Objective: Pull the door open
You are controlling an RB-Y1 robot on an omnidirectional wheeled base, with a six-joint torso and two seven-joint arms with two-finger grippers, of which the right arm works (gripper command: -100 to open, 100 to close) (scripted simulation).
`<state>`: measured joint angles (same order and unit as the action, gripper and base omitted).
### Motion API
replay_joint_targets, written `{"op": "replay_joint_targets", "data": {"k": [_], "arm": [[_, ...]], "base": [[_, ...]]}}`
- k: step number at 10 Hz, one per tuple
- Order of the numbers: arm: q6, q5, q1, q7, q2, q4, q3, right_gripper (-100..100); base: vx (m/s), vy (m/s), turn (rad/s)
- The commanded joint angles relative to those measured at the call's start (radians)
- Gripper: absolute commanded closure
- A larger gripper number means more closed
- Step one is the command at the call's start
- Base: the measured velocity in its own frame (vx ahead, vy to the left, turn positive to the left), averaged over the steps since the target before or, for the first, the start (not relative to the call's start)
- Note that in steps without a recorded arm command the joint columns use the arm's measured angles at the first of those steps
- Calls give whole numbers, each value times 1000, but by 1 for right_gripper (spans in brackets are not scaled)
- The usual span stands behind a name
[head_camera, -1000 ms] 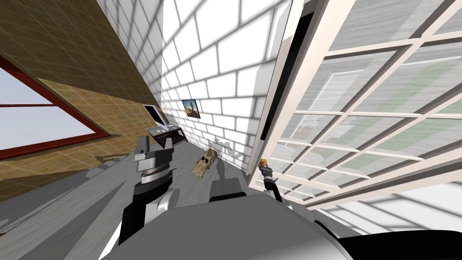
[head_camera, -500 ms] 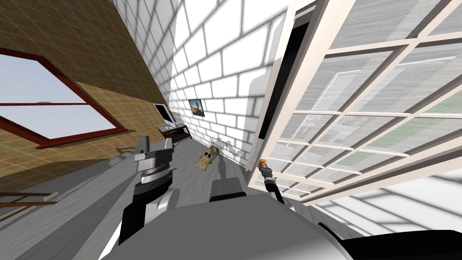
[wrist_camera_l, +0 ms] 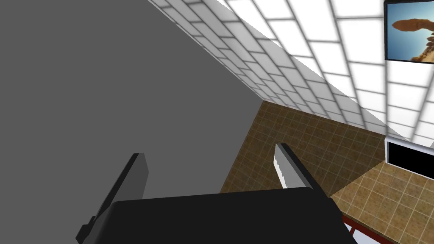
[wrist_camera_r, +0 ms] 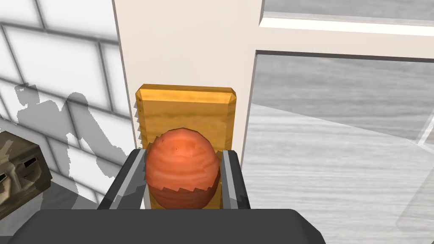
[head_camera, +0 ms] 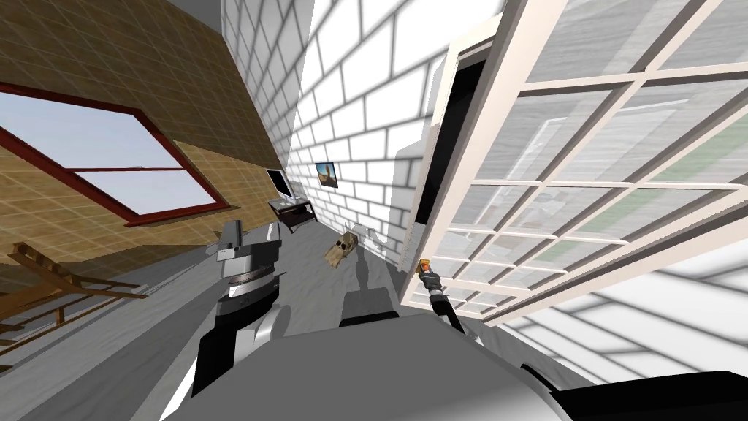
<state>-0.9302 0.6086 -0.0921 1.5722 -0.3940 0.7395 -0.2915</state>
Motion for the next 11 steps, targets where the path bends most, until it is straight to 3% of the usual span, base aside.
{"op": "replay_joint_targets", "data": {"k": [1,5,6,11], "arm": [[-18,-6,-16,19,-17,13,-22,100],[-67,-22,-54,74,-68,32,-86,100],[-54,-20,-51,63,-60,30,-77,100],[-141,-54,-97,132,-112,21,-139,100]], "base": [[-278,-28,137],[-276,-33,121],[-111,-17,26],[-214,-54,127]]}}
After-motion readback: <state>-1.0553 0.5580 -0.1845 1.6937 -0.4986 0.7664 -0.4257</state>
